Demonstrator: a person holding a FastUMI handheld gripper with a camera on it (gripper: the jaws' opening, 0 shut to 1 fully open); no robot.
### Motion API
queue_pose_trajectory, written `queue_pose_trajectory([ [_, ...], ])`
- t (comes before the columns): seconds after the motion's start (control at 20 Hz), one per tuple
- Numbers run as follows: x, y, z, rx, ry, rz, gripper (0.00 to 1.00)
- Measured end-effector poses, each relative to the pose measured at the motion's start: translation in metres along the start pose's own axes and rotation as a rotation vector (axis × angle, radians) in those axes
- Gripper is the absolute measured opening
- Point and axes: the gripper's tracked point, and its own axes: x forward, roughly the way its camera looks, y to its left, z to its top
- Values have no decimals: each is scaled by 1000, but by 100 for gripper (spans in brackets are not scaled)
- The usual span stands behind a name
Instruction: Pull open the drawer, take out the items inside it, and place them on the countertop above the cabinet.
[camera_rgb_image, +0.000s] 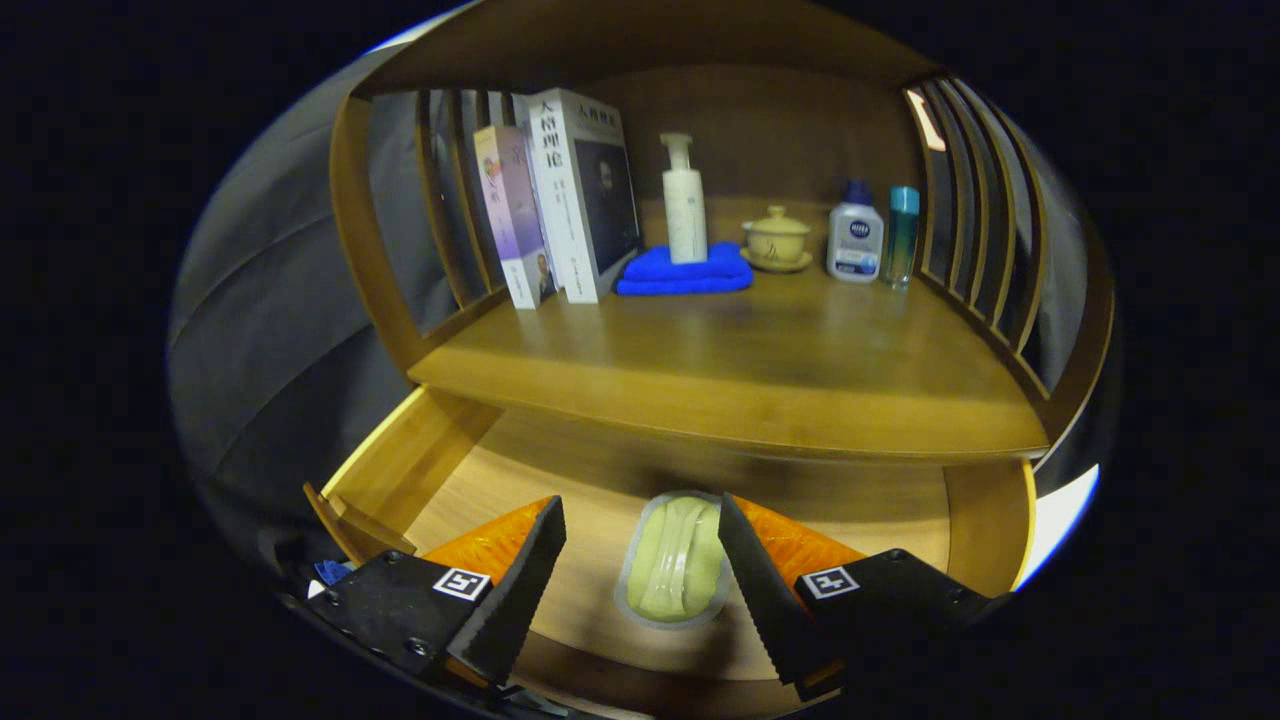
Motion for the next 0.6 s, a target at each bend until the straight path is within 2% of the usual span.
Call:
queue_pose_trajectory([
  [0.15, 14, -2, -16, 17, 113, 18, 95],
  [0.45, 27, -5, -32, 89, 251, 50, 94],
  [0.55, 30, -8, -34, 104, 282, 50, 83],
  [0.6, 32, -9, -32, 108, 269, 45, 81],
])
